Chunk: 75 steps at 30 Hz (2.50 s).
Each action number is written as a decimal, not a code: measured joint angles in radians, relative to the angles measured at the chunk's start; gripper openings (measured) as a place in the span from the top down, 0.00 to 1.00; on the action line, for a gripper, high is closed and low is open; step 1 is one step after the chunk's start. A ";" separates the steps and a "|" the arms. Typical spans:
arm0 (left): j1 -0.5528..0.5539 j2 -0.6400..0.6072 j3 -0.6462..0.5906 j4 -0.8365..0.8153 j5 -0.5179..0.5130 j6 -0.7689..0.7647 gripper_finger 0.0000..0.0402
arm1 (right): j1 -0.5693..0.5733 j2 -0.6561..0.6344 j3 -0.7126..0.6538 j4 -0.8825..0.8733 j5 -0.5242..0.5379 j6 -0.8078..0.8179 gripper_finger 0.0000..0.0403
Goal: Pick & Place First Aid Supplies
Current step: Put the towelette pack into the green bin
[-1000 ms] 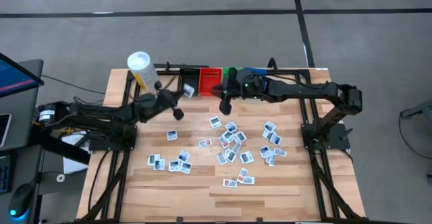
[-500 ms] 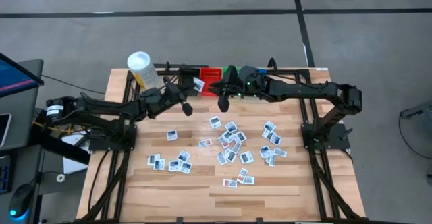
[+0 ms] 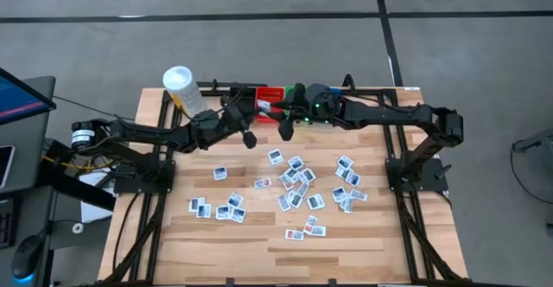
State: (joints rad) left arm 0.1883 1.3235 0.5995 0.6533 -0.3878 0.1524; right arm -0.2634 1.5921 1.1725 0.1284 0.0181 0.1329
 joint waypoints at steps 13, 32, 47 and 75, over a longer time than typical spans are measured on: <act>0.000 -0.011 0.000 0.000 0.000 0.000 0.99 | -0.027 0.000 0.000 -0.024 0.034 0.000 0.68; 0.000 -0.011 0.000 0.002 0.030 0.000 0.99 | -0.025 0.000 0.000 0.020 -0.025 -0.008 0.71; 0.000 -0.011 0.000 0.002 0.031 0.000 0.99 | -0.026 0.000 0.000 0.010 -0.071 -0.022 0.98; 0.084 -0.238 0.000 -0.357 0.022 -0.178 0.73 | -0.175 0.000 0.000 -0.245 -0.049 -0.038 1.00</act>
State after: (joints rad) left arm 0.2726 1.0859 0.5991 0.2960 -0.3660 -0.0252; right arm -0.4383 1.5925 1.1725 -0.1171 -0.0305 0.0950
